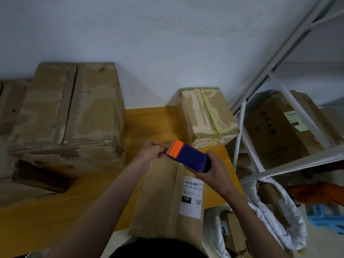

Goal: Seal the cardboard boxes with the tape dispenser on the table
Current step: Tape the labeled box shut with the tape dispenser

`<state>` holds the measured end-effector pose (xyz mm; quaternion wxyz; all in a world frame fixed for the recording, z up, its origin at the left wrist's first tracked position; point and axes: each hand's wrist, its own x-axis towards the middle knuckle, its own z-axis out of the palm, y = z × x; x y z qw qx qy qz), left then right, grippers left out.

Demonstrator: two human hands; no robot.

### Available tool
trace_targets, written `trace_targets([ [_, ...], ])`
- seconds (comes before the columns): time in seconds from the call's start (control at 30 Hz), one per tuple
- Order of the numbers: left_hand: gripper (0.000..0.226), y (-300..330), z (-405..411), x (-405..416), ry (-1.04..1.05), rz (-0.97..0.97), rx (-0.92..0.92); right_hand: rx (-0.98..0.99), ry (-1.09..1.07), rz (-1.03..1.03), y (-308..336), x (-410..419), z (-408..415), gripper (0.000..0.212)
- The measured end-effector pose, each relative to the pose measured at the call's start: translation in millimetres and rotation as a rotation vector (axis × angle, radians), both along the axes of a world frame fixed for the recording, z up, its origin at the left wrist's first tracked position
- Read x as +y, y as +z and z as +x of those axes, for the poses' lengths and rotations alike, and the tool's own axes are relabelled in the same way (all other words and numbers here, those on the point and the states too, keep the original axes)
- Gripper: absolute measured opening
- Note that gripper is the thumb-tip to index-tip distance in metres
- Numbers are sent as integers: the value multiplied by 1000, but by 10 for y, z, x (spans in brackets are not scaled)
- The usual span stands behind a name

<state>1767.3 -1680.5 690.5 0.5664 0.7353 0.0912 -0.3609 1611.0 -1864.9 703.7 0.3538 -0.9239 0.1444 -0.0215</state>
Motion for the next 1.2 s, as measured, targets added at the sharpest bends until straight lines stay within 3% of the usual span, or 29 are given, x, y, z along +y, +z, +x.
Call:
trace_targets([
  [0.33, 10, -187, 229, 243, 98, -1, -27, 67, -16, -17, -14, -212, -73, 50],
  [0.5, 25, -553, 278, 209, 176, 78, -90, 137, -18, -31, -226, -264, 247, 52],
  [0.63, 11, -608, 243, 205, 251, 111, -100, 202, 13, -60, -341, -283, 485, 54],
  [0.73, 17, -683, 243, 211, 300, 146, -111, 228, 30, -85, -367, -263, 630, 53],
  [0.87, 27, -794, 280, 201, 313, 171, -88, 262, 33, -123, -398, -255, 731, 56],
  [1.2, 18, -990, 381, 155, 256, 229, -152, 273, 35, -161, -423, -259, 786, 57],
])
